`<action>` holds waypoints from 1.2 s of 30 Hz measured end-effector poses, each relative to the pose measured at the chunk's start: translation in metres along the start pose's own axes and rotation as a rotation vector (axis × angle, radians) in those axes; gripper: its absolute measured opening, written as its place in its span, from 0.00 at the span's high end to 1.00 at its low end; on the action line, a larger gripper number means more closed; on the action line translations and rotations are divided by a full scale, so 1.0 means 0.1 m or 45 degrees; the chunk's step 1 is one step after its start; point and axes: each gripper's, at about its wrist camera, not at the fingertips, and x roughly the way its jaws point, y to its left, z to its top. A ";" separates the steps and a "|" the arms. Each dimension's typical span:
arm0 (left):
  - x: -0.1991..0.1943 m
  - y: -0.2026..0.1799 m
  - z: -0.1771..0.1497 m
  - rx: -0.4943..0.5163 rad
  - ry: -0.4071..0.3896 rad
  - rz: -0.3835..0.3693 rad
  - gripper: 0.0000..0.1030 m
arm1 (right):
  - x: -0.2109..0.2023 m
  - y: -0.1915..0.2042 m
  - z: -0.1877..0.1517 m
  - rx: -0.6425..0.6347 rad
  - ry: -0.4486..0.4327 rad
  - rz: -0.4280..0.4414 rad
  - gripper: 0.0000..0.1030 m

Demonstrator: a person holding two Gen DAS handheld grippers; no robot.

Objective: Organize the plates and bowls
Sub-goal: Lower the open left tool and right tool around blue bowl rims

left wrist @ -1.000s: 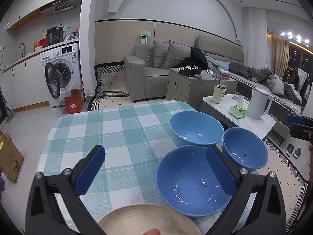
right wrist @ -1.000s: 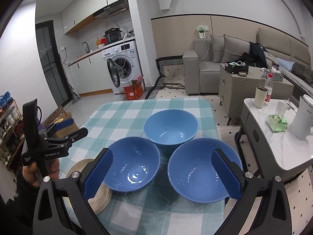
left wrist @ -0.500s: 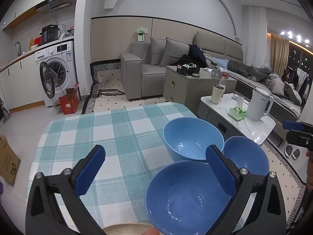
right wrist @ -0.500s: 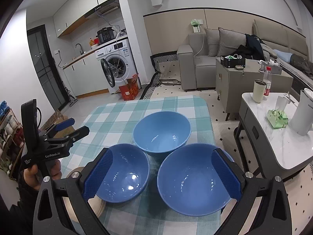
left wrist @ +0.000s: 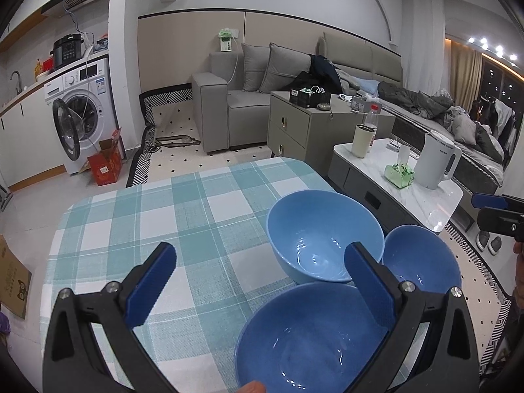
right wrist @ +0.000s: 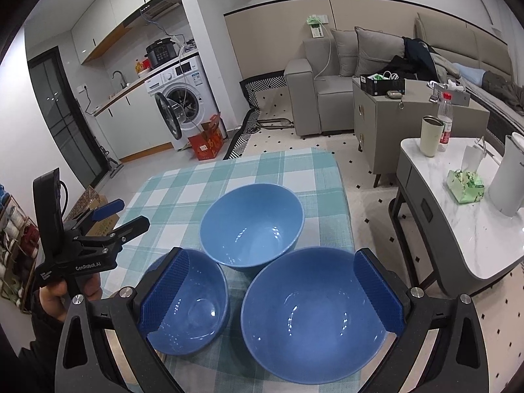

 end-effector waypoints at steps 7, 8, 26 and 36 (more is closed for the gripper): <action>0.17 0.05 0.05 0.007 0.030 0.015 0.00 | 0.24 -0.06 0.09 0.011 0.053 -0.014 0.01; 0.19 0.06 0.06 0.011 0.036 0.018 0.00 | 0.27 -0.06 0.10 0.012 0.055 -0.015 0.01; 0.53 0.11 0.15 0.027 0.109 0.029 0.00 | 0.74 -0.15 0.32 0.021 0.130 -0.031 0.01; 0.76 0.08 0.15 0.056 0.181 0.035 0.00 | 1.00 -0.23 0.43 0.038 0.179 -0.041 0.01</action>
